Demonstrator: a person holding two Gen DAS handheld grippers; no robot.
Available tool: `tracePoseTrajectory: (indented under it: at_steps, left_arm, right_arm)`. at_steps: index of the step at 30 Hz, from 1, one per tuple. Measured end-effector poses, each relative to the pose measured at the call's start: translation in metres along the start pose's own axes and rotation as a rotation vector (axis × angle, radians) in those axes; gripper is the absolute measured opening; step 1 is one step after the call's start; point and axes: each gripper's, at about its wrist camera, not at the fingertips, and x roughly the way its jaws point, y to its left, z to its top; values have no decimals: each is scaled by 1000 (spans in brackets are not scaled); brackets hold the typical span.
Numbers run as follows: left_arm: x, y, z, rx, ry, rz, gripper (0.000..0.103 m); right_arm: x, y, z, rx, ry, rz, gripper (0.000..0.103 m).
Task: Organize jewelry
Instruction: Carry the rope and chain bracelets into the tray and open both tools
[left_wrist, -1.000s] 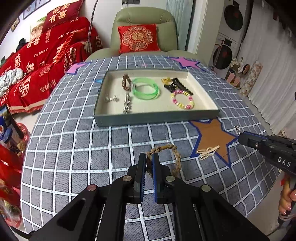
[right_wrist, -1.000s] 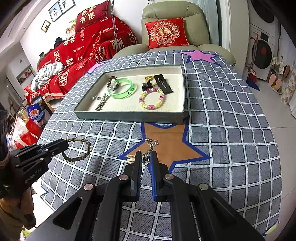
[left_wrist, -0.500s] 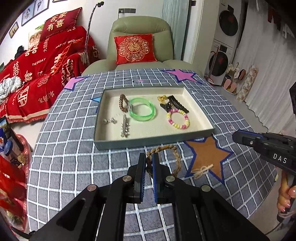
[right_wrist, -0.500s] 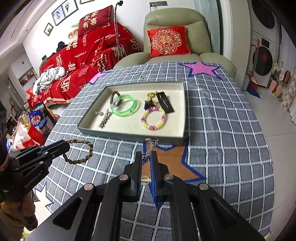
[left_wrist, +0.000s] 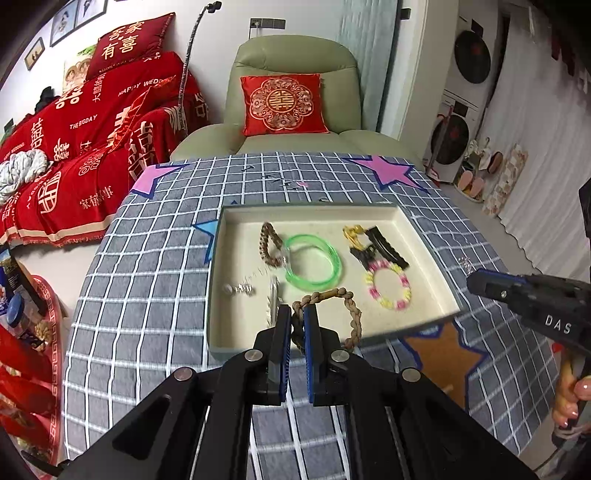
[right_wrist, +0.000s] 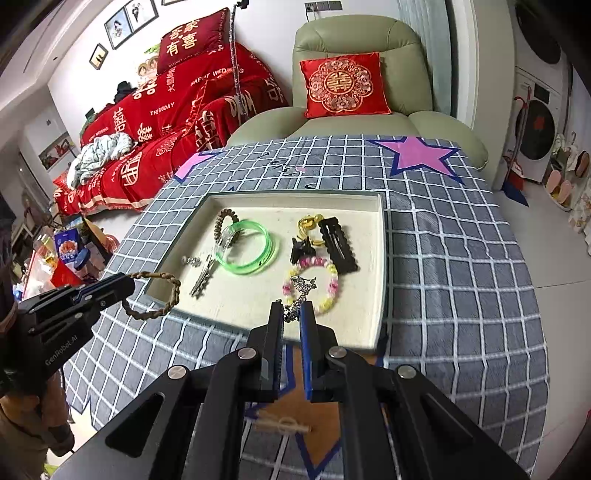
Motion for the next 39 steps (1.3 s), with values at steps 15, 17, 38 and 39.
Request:
tracePoseTrajectory:
  at_steps: [15, 17, 38, 39]
  left_arm:
    - [88, -11, 15, 12, 130, -14, 15]
    - [97, -13, 14, 24, 142, 4, 15]
    - [119, -22, 7, 76, 202, 90, 15]
    - [117, -22, 8, 76, 200, 94, 15]
  right_arm:
    - [83, -17, 32, 51, 93, 0, 9]
    - [92, -18, 32, 54, 106, -3, 9]
    - [132, -27, 24, 92, 187, -25, 17]
    - [131, -27, 24, 94, 189, -25, 21]
